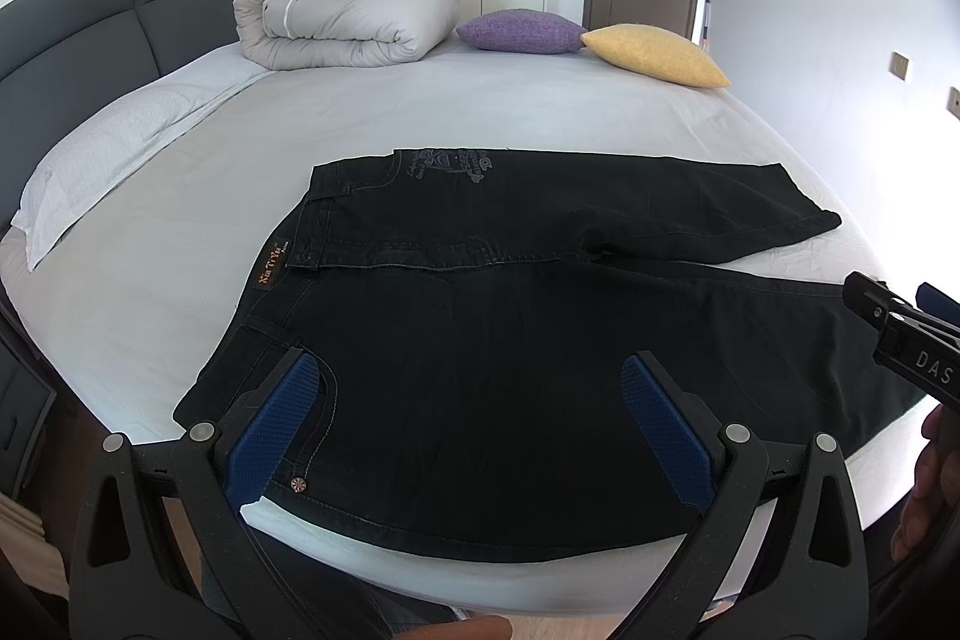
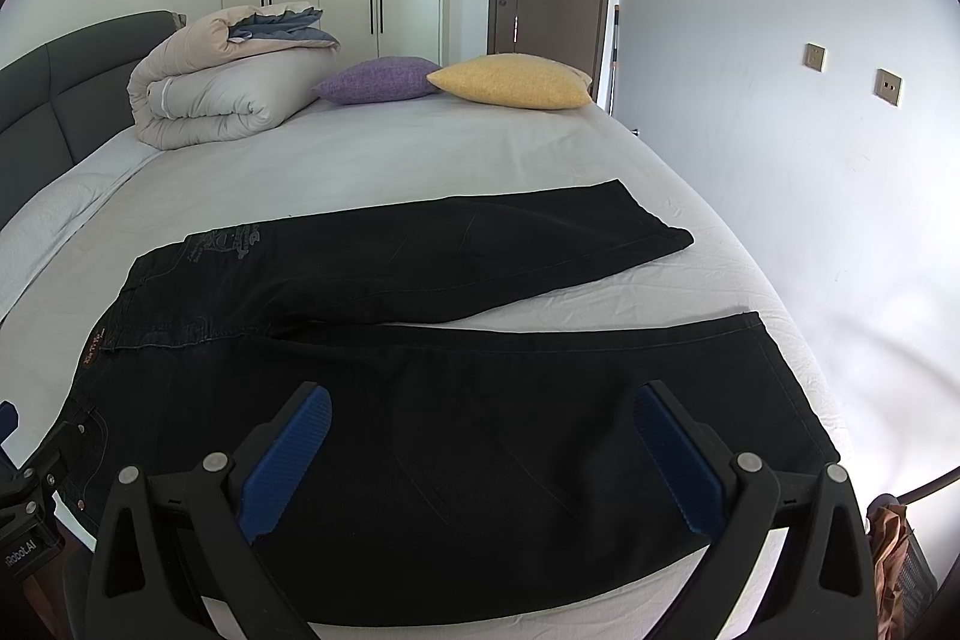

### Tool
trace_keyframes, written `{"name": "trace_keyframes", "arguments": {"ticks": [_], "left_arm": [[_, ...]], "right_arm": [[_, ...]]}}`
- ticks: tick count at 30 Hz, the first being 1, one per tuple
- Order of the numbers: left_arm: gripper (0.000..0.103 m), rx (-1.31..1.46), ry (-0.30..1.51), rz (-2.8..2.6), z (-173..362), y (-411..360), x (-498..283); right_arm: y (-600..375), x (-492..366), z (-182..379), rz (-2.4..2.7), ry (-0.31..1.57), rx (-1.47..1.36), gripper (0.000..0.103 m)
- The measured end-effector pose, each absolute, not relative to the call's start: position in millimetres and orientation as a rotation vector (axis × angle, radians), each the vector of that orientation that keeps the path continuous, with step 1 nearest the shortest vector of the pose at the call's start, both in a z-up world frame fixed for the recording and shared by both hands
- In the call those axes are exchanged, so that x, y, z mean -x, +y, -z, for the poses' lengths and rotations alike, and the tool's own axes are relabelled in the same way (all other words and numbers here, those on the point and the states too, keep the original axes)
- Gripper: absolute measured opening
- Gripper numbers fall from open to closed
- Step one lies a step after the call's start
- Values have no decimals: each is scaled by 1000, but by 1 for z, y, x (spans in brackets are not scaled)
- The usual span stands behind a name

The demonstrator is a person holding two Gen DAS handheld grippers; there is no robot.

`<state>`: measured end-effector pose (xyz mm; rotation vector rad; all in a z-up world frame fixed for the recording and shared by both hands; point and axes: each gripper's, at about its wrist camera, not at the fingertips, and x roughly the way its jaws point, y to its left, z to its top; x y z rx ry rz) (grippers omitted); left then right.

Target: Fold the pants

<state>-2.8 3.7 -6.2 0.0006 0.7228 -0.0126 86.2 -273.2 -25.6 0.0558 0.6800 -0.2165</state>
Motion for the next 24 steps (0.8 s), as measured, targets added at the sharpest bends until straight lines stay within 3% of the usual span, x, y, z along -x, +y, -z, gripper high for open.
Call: {"name": "trace_keyframes", "arguments": {"ticks": [24], "left_arm": [[103, -3, 724, -19, 13, 4, 3]], "right_arm": [[-265, -86, 38, 205, 699, -46, 103]]}}
